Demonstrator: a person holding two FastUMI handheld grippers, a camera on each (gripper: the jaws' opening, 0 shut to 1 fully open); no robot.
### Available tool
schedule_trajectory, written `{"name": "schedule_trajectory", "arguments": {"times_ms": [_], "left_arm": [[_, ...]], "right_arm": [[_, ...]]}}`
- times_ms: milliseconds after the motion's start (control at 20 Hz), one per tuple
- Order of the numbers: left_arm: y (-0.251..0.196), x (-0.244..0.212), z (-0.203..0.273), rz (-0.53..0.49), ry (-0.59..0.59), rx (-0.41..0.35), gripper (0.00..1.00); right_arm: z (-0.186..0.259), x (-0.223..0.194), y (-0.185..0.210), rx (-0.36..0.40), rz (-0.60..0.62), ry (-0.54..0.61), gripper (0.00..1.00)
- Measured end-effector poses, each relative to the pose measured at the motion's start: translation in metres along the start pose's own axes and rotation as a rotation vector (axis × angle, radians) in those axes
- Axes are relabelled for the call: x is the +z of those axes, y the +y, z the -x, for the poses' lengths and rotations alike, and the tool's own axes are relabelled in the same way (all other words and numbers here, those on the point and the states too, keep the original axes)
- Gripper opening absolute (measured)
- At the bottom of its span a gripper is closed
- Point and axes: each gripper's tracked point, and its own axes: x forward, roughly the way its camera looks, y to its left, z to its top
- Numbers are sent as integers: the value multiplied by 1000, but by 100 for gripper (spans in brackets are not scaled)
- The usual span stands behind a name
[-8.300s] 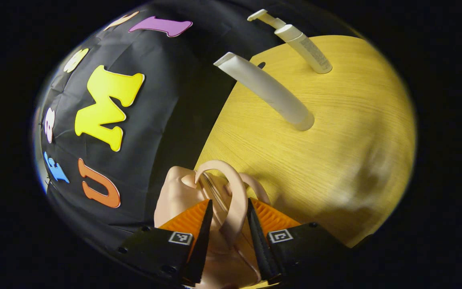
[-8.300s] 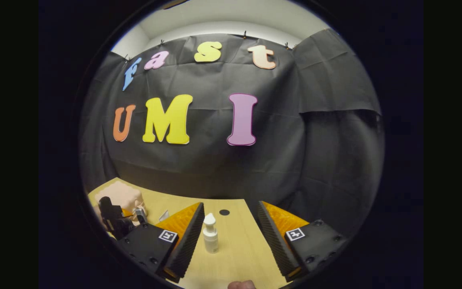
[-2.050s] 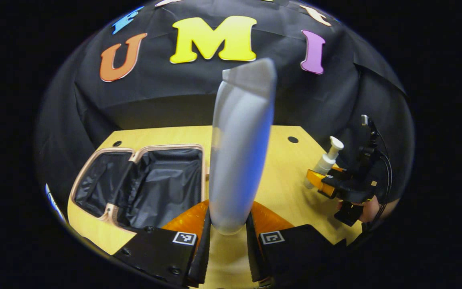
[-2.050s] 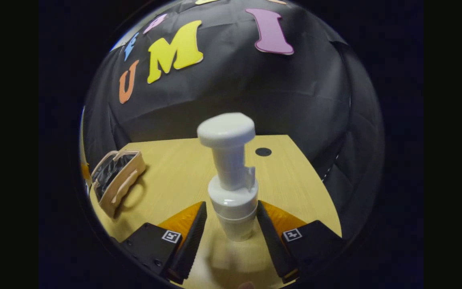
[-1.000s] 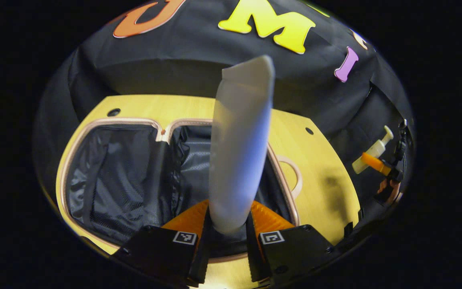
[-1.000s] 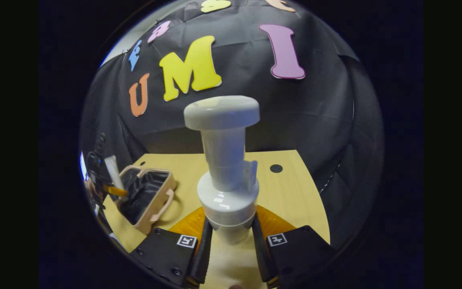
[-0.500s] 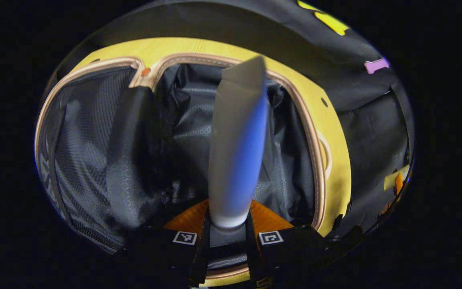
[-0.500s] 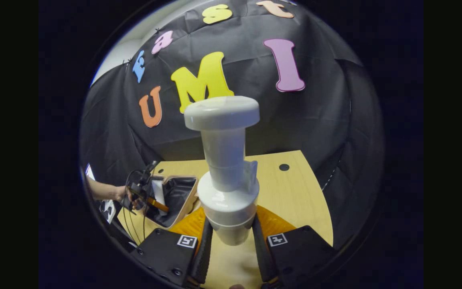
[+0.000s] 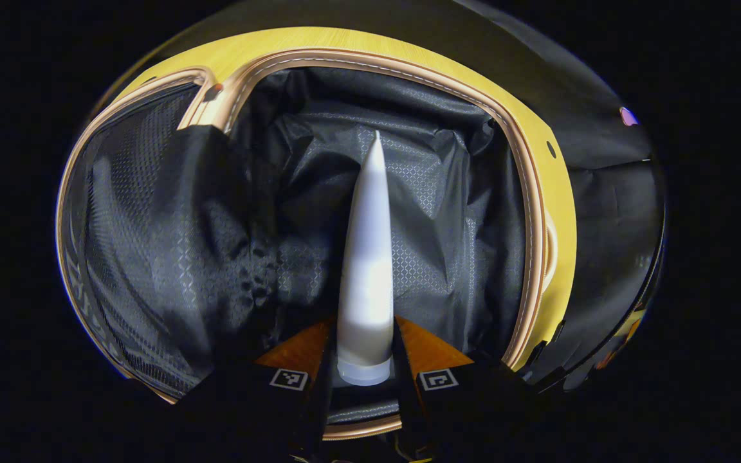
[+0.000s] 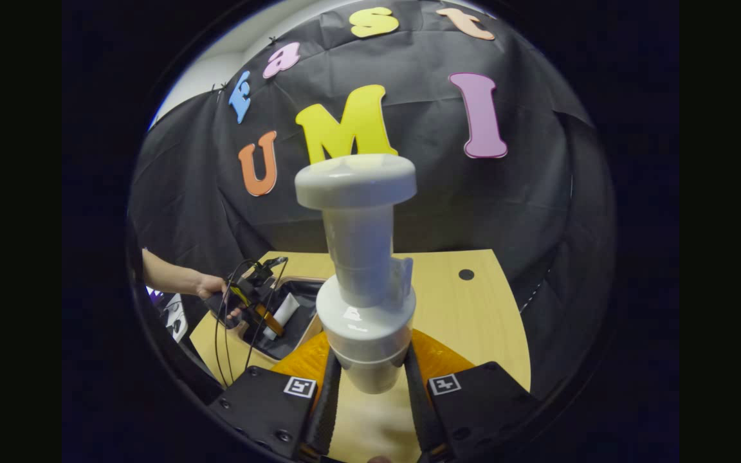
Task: First open the suitcase, pack the skin care products into it, and then close the suitcase.
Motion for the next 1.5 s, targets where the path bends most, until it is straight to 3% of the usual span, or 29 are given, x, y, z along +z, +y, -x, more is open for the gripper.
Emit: {"name": "schedule_trajectory", "arguments": {"times_ms": [50, 150, 200, 250, 400, 500, 550, 750, 900, 1100, 1300, 1500], "left_arm": [[0, -1, 4, 6, -6, 3, 50], [0, -3, 20, 4, -50, 14, 67], [0, -6, 32, 13, -84, 13, 82], [-4, -8, 44, 14, -129, 9, 76], [-12, -11, 90, -7, -344, 16, 80], [-14, -19, 120, -59, -521, 77, 84], [-7, -23, 135, -80, -603, 128, 98], [-2, -63, 150, -59, -746, 221, 98], [-4, -107, 152, 17, -780, 171, 99], [7, -158, 147, 118, -771, 125, 99], [28, -178, 153, 207, -769, 121, 99], [44, -182, 172, 251, -807, 148, 99]], "right_arm": [[-4, 1, 8, 16, 9, 10, 46], [-16, 3, 30, 62, 23, 26, 47], [-24, 3, 44, 90, 33, 39, 46], [-35, 1, 59, 118, 45, 60, 46], [-67, -3, 112, 216, 78, 118, 46], [-92, -13, 151, 276, 90, 182, 46], [-105, -18, 169, 302, 91, 216, 46], [-154, -51, 217, 336, 64, 397, 47], [-191, -82, 223, 301, -25, 547, 45], [-231, -120, 214, 178, -127, 696, 46], [-246, -150, 210, 55, -192, 821, 46], [-260, -169, 206, -45, -174, 882, 44]]}}
